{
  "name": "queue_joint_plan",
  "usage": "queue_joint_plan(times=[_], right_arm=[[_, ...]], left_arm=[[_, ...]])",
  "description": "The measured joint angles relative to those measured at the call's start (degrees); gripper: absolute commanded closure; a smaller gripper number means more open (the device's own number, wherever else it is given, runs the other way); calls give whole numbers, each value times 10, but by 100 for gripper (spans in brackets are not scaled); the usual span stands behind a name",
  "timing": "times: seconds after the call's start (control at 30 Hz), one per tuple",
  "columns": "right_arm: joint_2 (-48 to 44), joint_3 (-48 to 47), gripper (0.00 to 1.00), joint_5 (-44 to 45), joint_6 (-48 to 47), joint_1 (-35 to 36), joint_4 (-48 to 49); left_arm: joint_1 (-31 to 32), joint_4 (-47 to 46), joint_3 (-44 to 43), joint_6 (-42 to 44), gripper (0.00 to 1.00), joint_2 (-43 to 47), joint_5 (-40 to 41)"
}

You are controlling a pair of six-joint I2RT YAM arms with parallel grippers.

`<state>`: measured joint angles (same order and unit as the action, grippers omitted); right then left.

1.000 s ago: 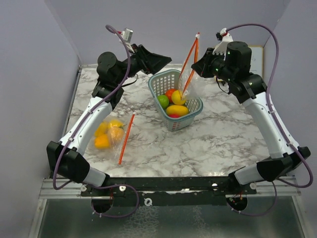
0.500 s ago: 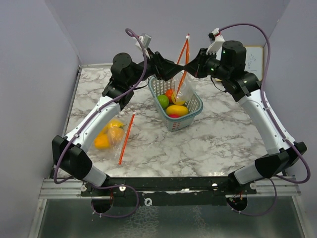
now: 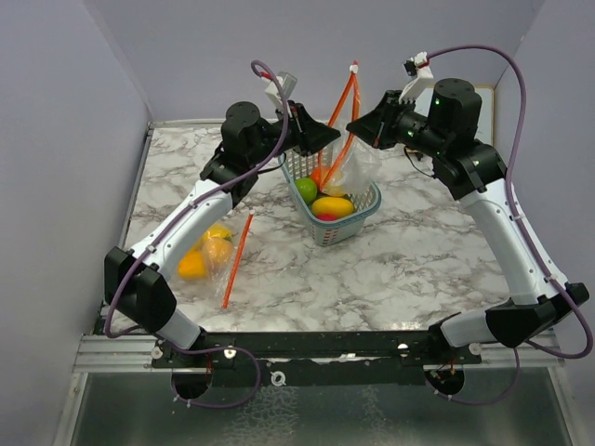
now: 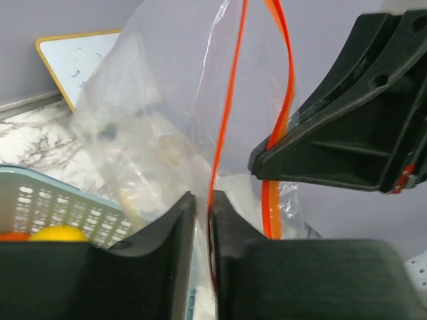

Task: Place the food in the zip-top bag and seal the zipper
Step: Open the zipper of the food storage bag.

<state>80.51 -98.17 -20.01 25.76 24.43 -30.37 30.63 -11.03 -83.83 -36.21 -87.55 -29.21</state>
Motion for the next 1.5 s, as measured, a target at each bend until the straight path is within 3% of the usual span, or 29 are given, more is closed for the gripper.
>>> queue_joint_plan(times=[0.13, 0.27, 0.5, 0.6, 0.8, 0.93, 0.97, 1.07, 1.17, 1.3, 1.5], right_arm=[[0, 0, 98, -2, 10, 0, -1], [-1, -5, 98, 19, 8, 0, -25], [8, -53, 98, 197, -7, 3, -128], [34, -71, 98, 230, -10, 15, -133], [110, -112, 98, 158, -5, 41, -92], [162, -113, 98, 122, 1, 97, -56], [173, -112, 93, 116, 4, 108, -51], [197, -84, 60, 99, 17, 138, -27], [207, -67, 39, 100, 9, 142, -28], [208, -68, 1, 116, -19, 134, -31], [207, -96, 1, 136, -74, 130, -72]], left_arm=[[3, 11, 0, 10, 100, -12, -2], [3, 108, -18, 52, 100, -12, 59], [-5, 303, -102, 148, 100, 43, 336], [7, 349, -139, 191, 100, 75, 407], [10, 409, -165, 274, 100, 106, 506], [-2, 435, -164, 329, 100, 123, 588], [-3, 437, -162, 339, 100, 129, 605], [-5, 447, -134, 357, 100, 159, 642], [-5, 459, -81, 355, 100, 185, 661], [-6, 464, 9, 328, 100, 202, 667], [-6, 462, 103, 285, 100, 191, 664]])
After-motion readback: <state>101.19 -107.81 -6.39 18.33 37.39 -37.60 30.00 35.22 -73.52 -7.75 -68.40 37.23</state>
